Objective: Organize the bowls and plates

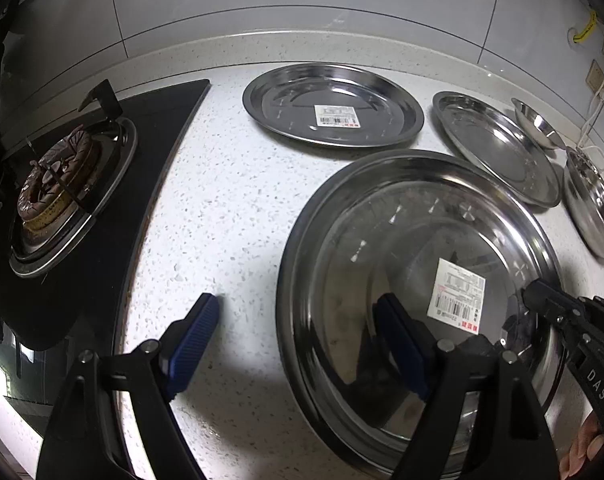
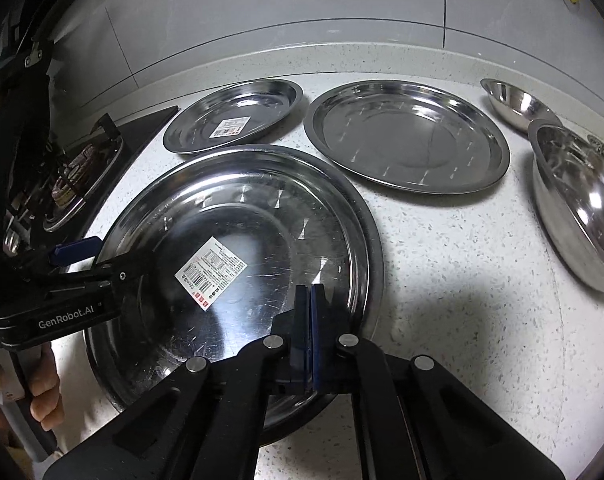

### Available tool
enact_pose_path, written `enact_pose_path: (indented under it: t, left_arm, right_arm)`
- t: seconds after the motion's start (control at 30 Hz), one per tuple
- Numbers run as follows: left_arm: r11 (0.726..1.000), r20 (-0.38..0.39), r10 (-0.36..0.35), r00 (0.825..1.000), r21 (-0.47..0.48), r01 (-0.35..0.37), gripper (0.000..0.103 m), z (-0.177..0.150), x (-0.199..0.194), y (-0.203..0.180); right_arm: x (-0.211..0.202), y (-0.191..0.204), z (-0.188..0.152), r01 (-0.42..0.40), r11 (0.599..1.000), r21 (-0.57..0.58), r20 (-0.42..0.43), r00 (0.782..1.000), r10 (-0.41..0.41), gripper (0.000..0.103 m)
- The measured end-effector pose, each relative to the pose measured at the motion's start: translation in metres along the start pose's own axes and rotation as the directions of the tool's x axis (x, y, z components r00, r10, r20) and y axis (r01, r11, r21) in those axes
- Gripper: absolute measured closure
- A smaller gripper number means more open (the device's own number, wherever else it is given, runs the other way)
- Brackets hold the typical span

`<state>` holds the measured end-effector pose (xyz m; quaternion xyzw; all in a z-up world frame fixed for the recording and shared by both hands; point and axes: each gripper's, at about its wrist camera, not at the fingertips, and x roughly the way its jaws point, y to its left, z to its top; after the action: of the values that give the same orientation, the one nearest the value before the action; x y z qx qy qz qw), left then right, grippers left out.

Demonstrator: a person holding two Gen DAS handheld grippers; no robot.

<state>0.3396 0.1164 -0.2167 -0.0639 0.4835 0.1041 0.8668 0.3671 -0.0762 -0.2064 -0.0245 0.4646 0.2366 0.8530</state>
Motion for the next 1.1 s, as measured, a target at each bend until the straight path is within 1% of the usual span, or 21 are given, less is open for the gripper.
enact_pose_path:
  t: [0.03, 0.07, 0.1, 0.13, 0.17, 0.2, 0.27, 0.3, 0.33, 0.43, 0.53, 0.63, 0.67, 0.7, 0.73, 0.8, 0.9, 0.97, 1.07, 1.1]
  left_arm:
    - [1.000, 0.005, -0.004, 1.000, 0.005, 0.003, 0.033, 0.000, -0.001, 0.000]
    - [1.000, 0.012, -0.010, 1.000, 0.011, 0.009, 0.038, 0.000, -0.002, -0.001]
    - [1.000, 0.015, -0.012, 1.000, 0.017, 0.012, 0.050, 0.000, -0.003, -0.002]
    - [1.000, 0.018, -0.013, 1.000, 0.023, 0.012, 0.059, 0.000, -0.004, -0.002]
    - [0.999, 0.019, -0.024, 1.000, 0.030, 0.023, 0.064, 0.001, -0.005, -0.002]
    - [0.999, 0.020, -0.031, 0.999, 0.033, 0.030, 0.072, 0.001, -0.005, -0.002]
    - [0.998, 0.019, -0.038, 0.999, 0.041, 0.038, 0.077, 0.002, -0.006, -0.001]
    - [0.998, 0.020, -0.044, 0.999, 0.042, 0.043, 0.082, 0.002, -0.006, 0.001]
    - [0.998, 0.021, -0.047, 0.999, 0.039, 0.046, 0.084, 0.002, -0.006, 0.002]
    - [0.998, 0.022, -0.064, 0.998, 0.030, 0.064, 0.086, 0.002, -0.006, 0.006]
    - [0.997, 0.024, -0.061, 0.998, 0.038, 0.060, 0.086, 0.002, -0.006, 0.005]
    - [0.998, 0.020, -0.059, 0.998, 0.035, 0.059, 0.086, 0.003, -0.006, 0.005]
    - [0.998, 0.018, -0.059, 0.998, 0.034, 0.059, 0.086, 0.003, -0.005, 0.005]
    - [0.998, 0.016, -0.060, 0.998, 0.034, 0.060, 0.086, 0.003, -0.005, 0.005]
    - [0.998, 0.015, -0.062, 0.998, 0.032, 0.061, 0.086, 0.003, -0.005, 0.005]
    - [0.997, 0.013, -0.065, 0.998, 0.031, 0.064, 0.086, 0.003, -0.005, 0.006]
    - [0.997, 0.014, -0.063, 0.998, 0.036, 0.063, 0.086, 0.002, -0.005, 0.005]
    - [0.997, 0.015, -0.061, 0.998, 0.037, 0.060, 0.086, 0.002, -0.005, 0.005]
    - [0.998, 0.016, -0.060, 0.998, 0.033, 0.059, 0.086, 0.002, -0.005, 0.005]
    - [0.998, 0.016, -0.060, 0.998, 0.034, 0.059, 0.086, 0.002, -0.005, 0.004]
  right_arm:
    - [0.000, -0.001, 0.000, -0.022, 1.000, 0.000, -0.003, 1.000, 0.022, 0.102]
    - [0.001, -0.002, 0.000, -0.049, 0.999, 0.001, -0.008, 0.999, 0.049, 0.102]
    - [0.001, -0.002, 0.000, -0.060, 0.998, -0.001, -0.010, 0.998, 0.060, 0.102]
    - [0.001, -0.001, 0.000, -0.071, 0.997, -0.004, -0.013, 0.997, 0.071, 0.102]
    - [0.001, -0.002, 0.000, -0.098, 0.995, 0.002, -0.019, 0.995, 0.098, 0.102]
    - [0.002, -0.003, 0.000, -0.117, 0.993, 0.009, -0.023, 0.993, 0.117, 0.102]
    - [0.002, -0.004, 0.001, -0.143, 0.990, 0.020, -0.026, 0.989, 0.144, 0.102]
    - [0.002, -0.005, 0.001, -0.147, 0.989, 0.027, -0.026, 0.989, 0.148, 0.102]
    - [0.001, -0.006, 0.002, -0.146, 0.989, 0.032, -0.022, 0.989, 0.147, 0.102]
    - [-0.003, -0.006, 0.004, -0.127, 0.991, 0.031, -0.004, 0.992, 0.127, 0.102]
    - [-0.014, -0.006, 0.008, -0.047, 0.999, 0.016, 0.052, 0.998, 0.046, 0.102]
    - [-0.022, -0.009, 0.013, -0.011, 1.000, 0.029, 0.080, 0.997, 0.008, 0.102]
    - [-0.022, -0.011, 0.014, -0.009, 1.000, 0.029, 0.078, 0.997, 0.007, 0.101]
    - [-0.021, -0.011, 0.014, -0.002, 1.000, 0.029, 0.071, 0.997, 0.000, 0.097]
    - [-0.019, -0.012, 0.014, 0.010, 1.000, 0.030, 0.065, 0.998, -0.012, 0.090]
    - [-0.021, -0.016, 0.013, 0.004, 0.999, 0.034, 0.068, 0.998, -0.007, 0.081]
    - [-0.020, -0.018, 0.013, 0.015, 0.999, 0.050, 0.070, 0.997, -0.019, 0.063]
    - [-0.022, -0.025, 0.010, 0.032, 0.997, 0.064, 0.072, 0.997, -0.036, 0.062]
    - [-0.016, -0.031, 0.007, 0.017, 0.997, 0.081, 0.041, 0.999, -0.020, 0.062]
    - [-0.014, -0.032, 0.006, 0.010, 0.996, 0.084, 0.033, 0.999, -0.013, 0.065]
